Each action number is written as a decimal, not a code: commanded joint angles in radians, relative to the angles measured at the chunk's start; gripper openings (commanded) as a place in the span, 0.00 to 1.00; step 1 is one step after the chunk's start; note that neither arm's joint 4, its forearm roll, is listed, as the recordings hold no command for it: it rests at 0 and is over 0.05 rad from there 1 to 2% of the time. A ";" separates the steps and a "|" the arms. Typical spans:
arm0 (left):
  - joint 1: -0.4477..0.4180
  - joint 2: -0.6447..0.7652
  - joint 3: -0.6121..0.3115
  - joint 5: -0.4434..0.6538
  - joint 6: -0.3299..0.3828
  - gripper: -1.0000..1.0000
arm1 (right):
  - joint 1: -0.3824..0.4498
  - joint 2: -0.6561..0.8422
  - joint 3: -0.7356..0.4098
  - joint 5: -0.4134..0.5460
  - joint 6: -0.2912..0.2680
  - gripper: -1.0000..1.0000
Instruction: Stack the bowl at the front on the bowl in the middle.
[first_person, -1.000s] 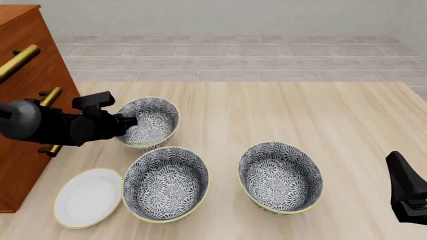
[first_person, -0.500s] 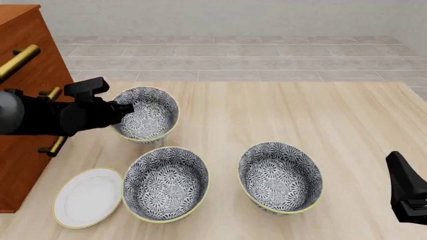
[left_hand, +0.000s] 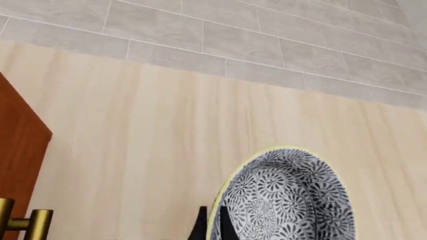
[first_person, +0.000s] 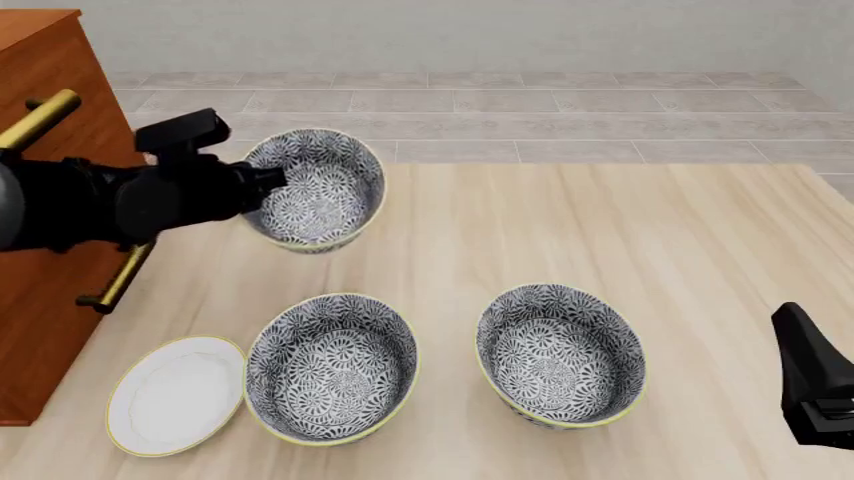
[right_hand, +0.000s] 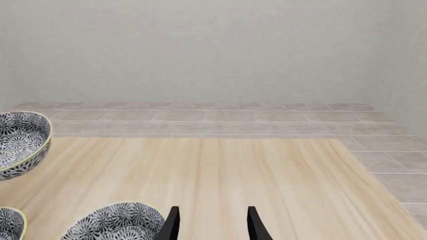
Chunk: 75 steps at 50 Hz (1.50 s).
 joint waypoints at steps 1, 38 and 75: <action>-0.066 -0.052 0.007 0.023 -0.016 0.00 | 0.000 0.000 0.000 0.000 0.000 1.00; -0.314 -0.200 0.053 0.102 0.010 0.00 | 0.000 -0.001 0.000 0.000 0.000 1.00; -0.523 -0.140 -0.048 0.143 0.024 0.00 | 0.000 0.000 0.000 0.000 0.000 1.00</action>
